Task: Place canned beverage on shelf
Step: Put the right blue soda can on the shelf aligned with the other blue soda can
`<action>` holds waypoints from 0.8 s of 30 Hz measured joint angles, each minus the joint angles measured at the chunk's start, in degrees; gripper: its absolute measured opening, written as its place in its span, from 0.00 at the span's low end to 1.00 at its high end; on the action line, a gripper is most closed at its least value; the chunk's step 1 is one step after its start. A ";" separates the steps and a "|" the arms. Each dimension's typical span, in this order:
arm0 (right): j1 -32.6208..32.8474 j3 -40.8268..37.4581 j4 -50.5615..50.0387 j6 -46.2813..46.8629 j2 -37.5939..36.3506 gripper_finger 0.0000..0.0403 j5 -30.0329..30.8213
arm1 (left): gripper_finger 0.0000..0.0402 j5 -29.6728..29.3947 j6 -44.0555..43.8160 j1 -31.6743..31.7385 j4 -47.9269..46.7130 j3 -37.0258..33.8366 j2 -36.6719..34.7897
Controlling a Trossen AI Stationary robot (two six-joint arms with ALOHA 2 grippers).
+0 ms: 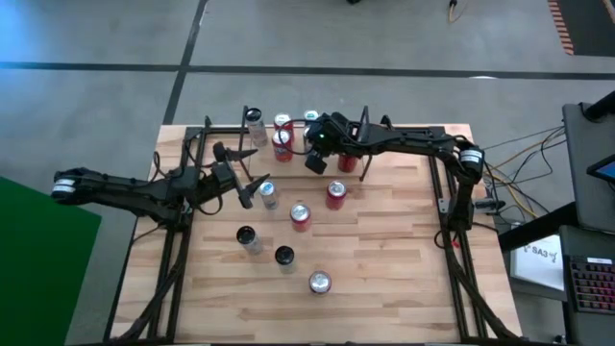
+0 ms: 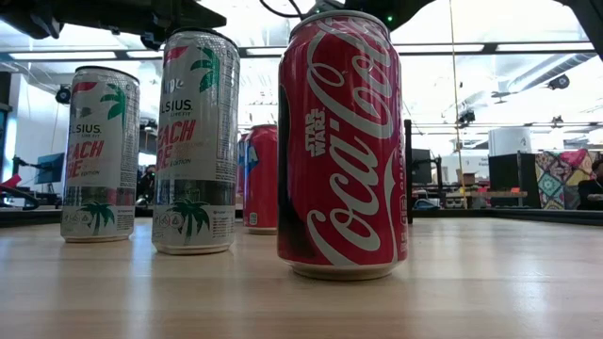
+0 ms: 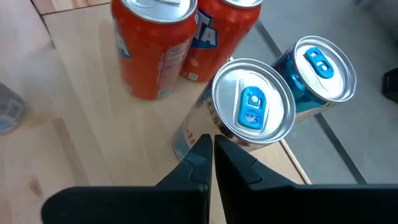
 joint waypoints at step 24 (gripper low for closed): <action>-0.02 -0.04 0.31 0.90 0.38 0.02 0.70 | 0.84 0.00 -0.54 -0.01 -0.16 0.00 0.00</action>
